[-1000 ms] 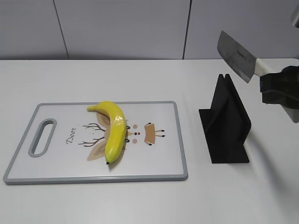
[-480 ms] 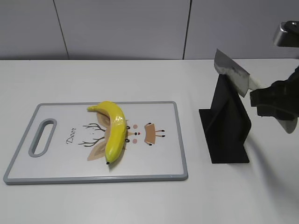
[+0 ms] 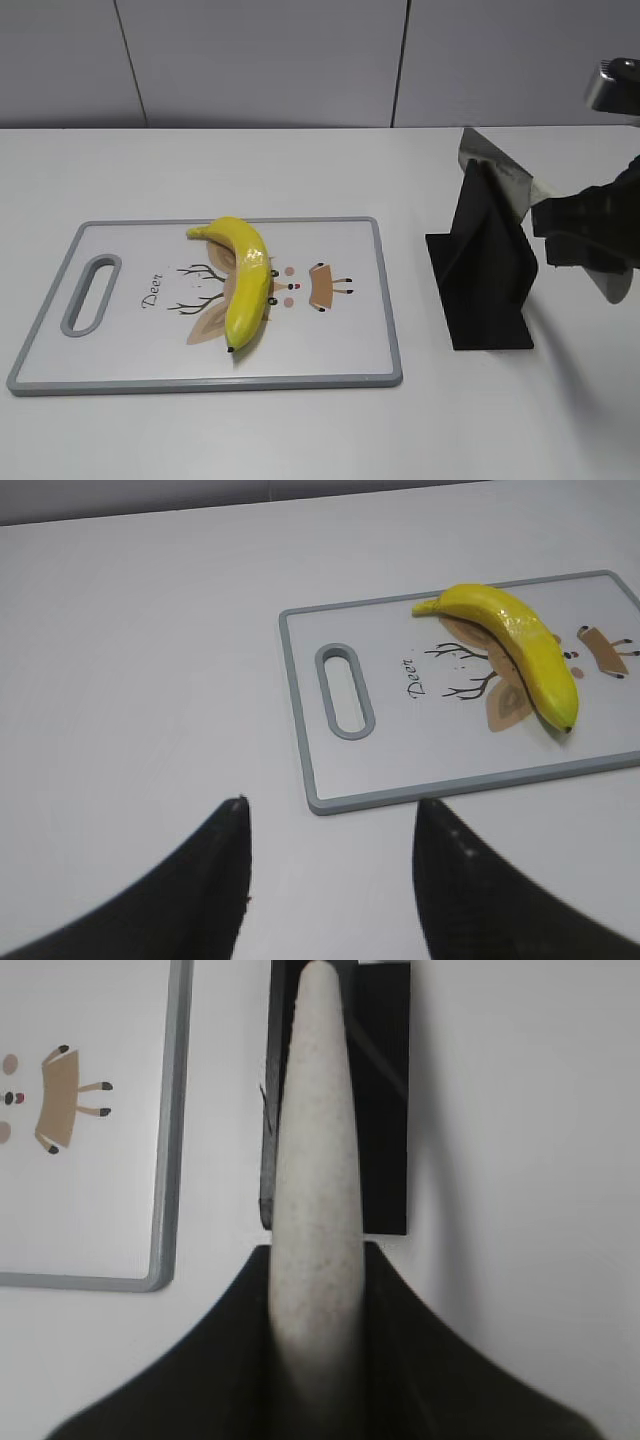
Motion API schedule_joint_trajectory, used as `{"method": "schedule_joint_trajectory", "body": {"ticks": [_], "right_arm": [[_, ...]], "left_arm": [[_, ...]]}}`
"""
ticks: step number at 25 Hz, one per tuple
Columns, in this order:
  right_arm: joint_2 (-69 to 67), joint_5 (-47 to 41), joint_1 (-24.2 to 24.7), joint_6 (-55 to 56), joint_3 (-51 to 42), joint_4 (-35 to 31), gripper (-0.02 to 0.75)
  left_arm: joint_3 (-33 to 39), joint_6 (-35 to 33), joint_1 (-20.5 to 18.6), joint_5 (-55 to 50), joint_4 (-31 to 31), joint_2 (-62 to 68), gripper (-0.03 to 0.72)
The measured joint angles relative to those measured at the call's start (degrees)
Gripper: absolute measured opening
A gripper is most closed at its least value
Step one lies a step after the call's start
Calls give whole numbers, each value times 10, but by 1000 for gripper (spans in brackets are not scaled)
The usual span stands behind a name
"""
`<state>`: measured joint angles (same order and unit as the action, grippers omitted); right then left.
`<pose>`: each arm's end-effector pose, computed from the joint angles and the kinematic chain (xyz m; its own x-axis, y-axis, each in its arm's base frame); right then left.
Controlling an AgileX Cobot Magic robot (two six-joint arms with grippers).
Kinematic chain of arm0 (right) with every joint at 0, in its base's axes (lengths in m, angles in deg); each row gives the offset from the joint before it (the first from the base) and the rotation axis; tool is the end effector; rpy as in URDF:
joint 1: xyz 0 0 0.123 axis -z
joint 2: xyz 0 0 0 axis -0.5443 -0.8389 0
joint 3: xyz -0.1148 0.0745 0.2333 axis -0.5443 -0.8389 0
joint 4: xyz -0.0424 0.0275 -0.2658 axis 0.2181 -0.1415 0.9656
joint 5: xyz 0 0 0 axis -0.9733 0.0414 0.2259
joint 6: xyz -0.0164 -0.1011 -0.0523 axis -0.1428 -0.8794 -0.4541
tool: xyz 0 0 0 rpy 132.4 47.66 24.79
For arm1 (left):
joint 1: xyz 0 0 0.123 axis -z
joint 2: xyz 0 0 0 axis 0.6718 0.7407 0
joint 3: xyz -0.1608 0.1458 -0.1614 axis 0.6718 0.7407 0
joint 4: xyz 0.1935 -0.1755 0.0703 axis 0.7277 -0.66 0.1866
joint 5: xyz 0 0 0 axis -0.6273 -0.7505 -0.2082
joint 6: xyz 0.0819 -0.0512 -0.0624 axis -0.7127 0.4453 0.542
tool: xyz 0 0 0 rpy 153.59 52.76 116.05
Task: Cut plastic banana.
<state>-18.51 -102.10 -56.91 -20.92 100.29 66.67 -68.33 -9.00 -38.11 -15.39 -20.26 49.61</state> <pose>0.2452 0.1014 0.2051 -0.8384 0.0430 -0.5434 -0.0602 0.9835 0.1707 0.0586 -0.0182 0.2765 -0.4686 0.1945 -0.8617 0.2541 0.9639 0.0794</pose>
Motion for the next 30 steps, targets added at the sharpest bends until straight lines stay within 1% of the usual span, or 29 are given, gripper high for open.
{"method": "schedule_joint_trajectory", "body": {"ticks": [5,11,17,21,23,28,29,30], "right_arm": [[-9,-17,0,0,-1,-36,165],[-42,-37,-3,-53,-1,-104,165],[-45,-40,-3,-62,-1,-86,165],[-46,-40,-4,-70,-1,-92,166],[-46,-37,-5,-88,-1,-107,213],[-46,-29,-6,-101,-2,-122,520],[-46,-26,-6,-101,-2,-122,564],[-46,-24,-6,-102,-1,-122,587]], "left_arm": [[0,3,0,0,0,0,462],[0,3,0,0,0,0,460],[0,3,0,0,0,0,453],[0,3,0,0,1,0,449],[0,3,0,0,1,0,449],[0,3,0,0,1,0,446],[0,3,0,0,1,0,446],[0,3,0,0,1,0,446]]}}
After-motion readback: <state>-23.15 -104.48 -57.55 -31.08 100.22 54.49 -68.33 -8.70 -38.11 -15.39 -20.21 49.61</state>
